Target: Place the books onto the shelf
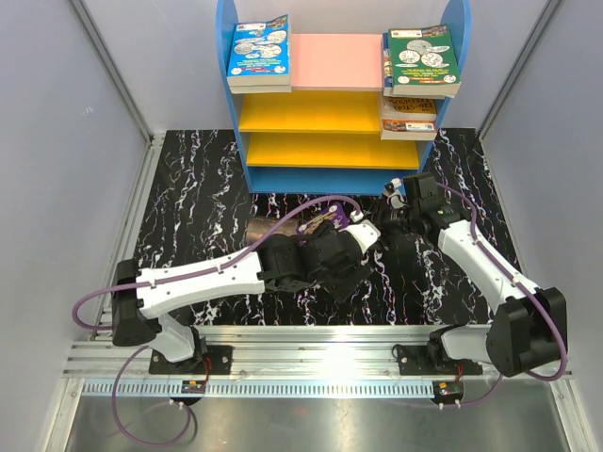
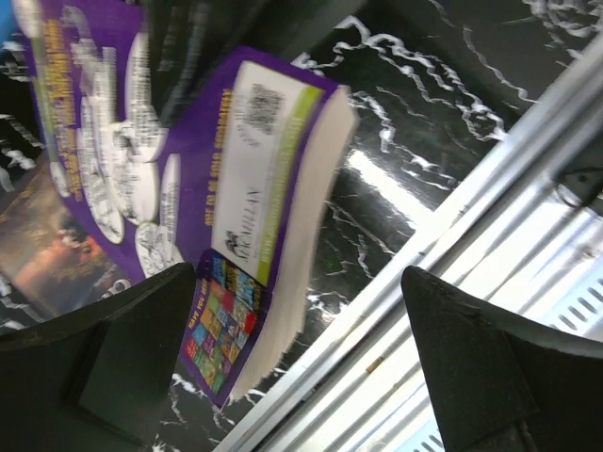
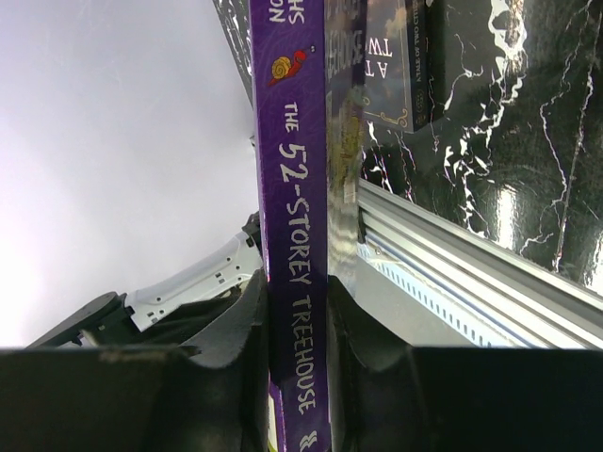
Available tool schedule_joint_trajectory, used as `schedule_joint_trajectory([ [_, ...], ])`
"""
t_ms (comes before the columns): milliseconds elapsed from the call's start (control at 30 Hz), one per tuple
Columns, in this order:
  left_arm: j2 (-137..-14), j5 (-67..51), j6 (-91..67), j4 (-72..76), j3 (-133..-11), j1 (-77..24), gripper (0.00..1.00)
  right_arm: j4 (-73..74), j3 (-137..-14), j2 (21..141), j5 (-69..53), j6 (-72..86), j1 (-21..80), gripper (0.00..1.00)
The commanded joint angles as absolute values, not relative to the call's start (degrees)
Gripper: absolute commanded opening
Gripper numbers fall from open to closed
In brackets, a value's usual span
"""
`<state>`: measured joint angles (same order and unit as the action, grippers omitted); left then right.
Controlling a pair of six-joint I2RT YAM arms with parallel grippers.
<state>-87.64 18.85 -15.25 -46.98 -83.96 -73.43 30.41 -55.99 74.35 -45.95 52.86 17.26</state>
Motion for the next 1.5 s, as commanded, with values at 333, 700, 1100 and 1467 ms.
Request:
schedule_joint_trajectory([
  [333, -94.7, 45.3, -15.3, -50.0, -87.7, -77.0, 0.81, 23.1, -56.5, 69.3, -51.9, 63.5, 17.8, 0.00],
  [700, -96.6, 53.8, -23.2, -59.1, -95.5, -77.8, 0.00, 26.2, -56.2, 67.1, -50.8, 64.0, 17.8, 0.00],
  [1100, -78.6, 39.0, -39.3, -51.9, -89.2, -67.4, 0.00, 44.0, -69.5, 59.0, -41.8, 66.2, 16.3, 1.00],
  [1467, -47.6, 0.3, -63.9, -2.9, -48.4, -34.8, 0.00, 52.0, -77.2, 53.9, -44.1, 65.9, 15.5, 1.00],
])
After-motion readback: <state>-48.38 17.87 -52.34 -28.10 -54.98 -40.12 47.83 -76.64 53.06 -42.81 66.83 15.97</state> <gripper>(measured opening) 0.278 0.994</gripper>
